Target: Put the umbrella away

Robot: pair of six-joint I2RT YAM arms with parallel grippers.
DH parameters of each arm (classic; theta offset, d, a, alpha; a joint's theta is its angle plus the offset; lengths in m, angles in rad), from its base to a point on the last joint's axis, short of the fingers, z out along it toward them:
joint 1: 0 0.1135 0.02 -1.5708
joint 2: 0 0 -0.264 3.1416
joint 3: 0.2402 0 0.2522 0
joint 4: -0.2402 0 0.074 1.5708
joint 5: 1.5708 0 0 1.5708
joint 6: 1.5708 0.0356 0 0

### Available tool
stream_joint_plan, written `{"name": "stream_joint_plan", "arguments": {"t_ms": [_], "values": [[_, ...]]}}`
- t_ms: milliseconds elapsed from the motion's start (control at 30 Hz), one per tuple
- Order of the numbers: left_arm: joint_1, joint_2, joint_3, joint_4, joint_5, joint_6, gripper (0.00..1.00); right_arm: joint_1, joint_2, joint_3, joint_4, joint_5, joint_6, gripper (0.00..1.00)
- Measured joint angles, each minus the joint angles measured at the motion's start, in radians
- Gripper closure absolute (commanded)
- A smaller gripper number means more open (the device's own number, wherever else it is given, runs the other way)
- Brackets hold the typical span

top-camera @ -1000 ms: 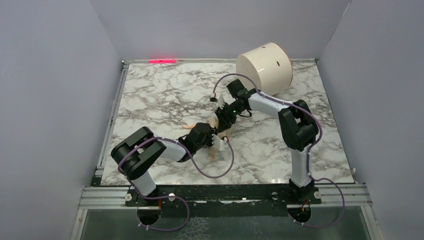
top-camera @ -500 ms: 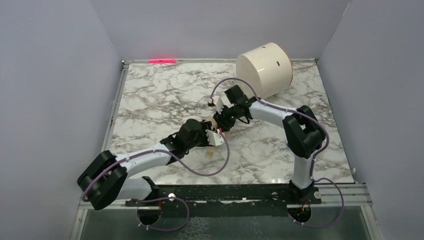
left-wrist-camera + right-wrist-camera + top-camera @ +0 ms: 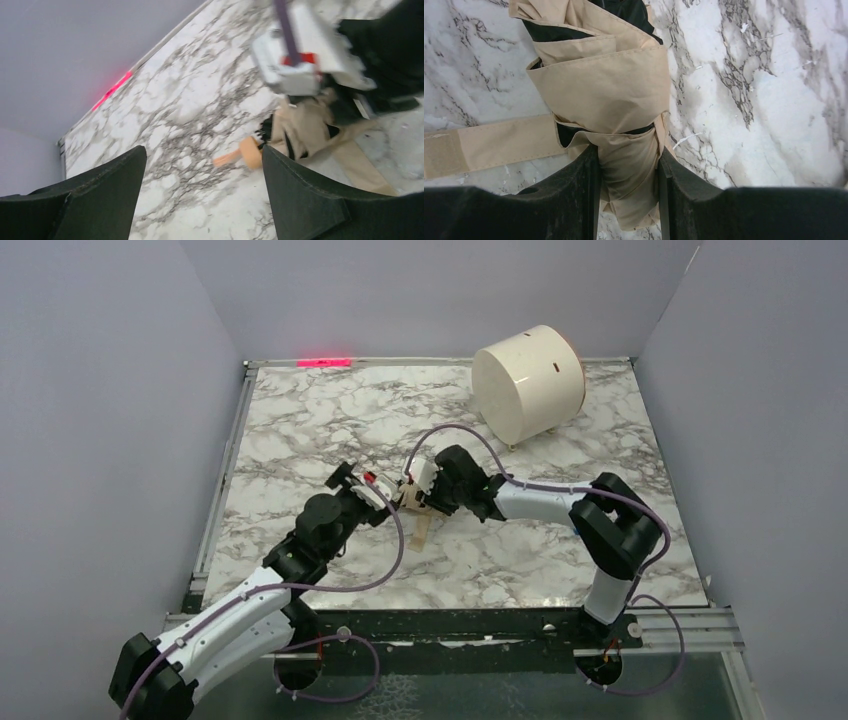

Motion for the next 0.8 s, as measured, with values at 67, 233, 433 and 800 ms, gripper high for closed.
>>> {"name": "stream_joint_plan", "arguments": {"t_ms": [67, 233, 433, 800], "values": [[0.061, -0.002, 0.003, 0.021, -0.006, -0.039, 0.12, 0.033, -0.014, -0.043, 0.058, 0.067, -0.011, 0.83], [0.241, 0.114, 0.058, 0.047, -0.003, -0.141, 0.10, 0.125, -0.037, -0.161, 0.242, 0.231, -0.081, 0.83], [0.328, 0.331, 0.206, 0.017, 0.165, -0.128, 0.08, 0.220, -0.025, -0.272, 0.453, 0.419, -0.187, 0.83], [0.347, 0.640, 0.459, -0.255, 0.651, 0.169, 0.08, 0.364, 0.058, -0.364, 0.713, 0.665, -0.298, 0.83]]}}
